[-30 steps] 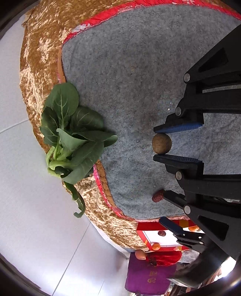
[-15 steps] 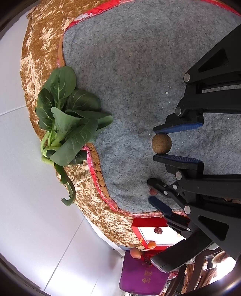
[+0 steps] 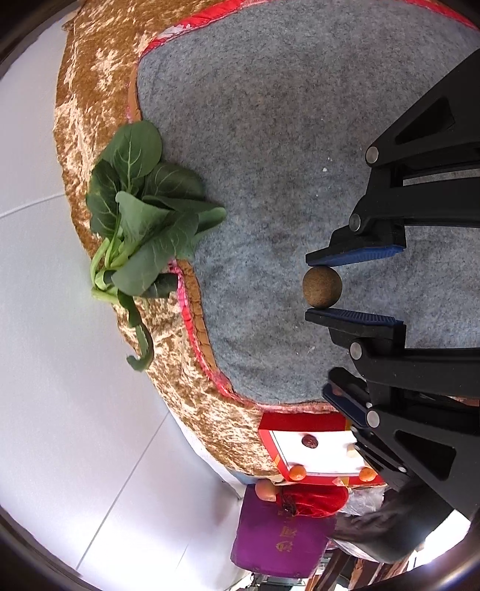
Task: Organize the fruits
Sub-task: 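Close the left gripper on the red date beside the right gripper, then carry the date and nut over the white tray and open both grippers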
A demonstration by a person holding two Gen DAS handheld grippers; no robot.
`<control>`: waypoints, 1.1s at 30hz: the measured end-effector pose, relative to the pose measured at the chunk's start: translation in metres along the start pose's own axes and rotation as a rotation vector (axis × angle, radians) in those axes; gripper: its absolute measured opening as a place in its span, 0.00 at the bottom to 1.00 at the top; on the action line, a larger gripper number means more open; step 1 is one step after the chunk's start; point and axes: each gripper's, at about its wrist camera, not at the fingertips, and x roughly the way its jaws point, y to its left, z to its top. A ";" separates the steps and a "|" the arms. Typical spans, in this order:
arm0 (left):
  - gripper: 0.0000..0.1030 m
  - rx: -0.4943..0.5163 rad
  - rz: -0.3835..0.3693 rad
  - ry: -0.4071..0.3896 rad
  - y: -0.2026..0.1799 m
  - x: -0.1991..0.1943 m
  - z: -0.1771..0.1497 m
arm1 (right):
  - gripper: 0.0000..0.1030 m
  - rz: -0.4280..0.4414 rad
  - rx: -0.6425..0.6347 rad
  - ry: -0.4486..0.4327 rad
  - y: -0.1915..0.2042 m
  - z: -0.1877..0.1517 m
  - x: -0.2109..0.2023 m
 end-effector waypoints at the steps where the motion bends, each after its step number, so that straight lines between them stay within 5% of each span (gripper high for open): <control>1: 0.13 0.002 -0.007 -0.005 0.000 -0.007 -0.002 | 0.22 0.001 -0.008 0.003 0.003 -0.002 0.001; 12: 0.13 0.024 0.077 -0.024 0.011 -0.042 -0.016 | 0.23 0.013 -0.115 0.028 0.055 -0.026 0.023; 33: 0.13 -0.142 0.280 -0.061 0.107 -0.076 -0.039 | 0.22 0.155 -0.414 -0.047 0.159 -0.076 0.035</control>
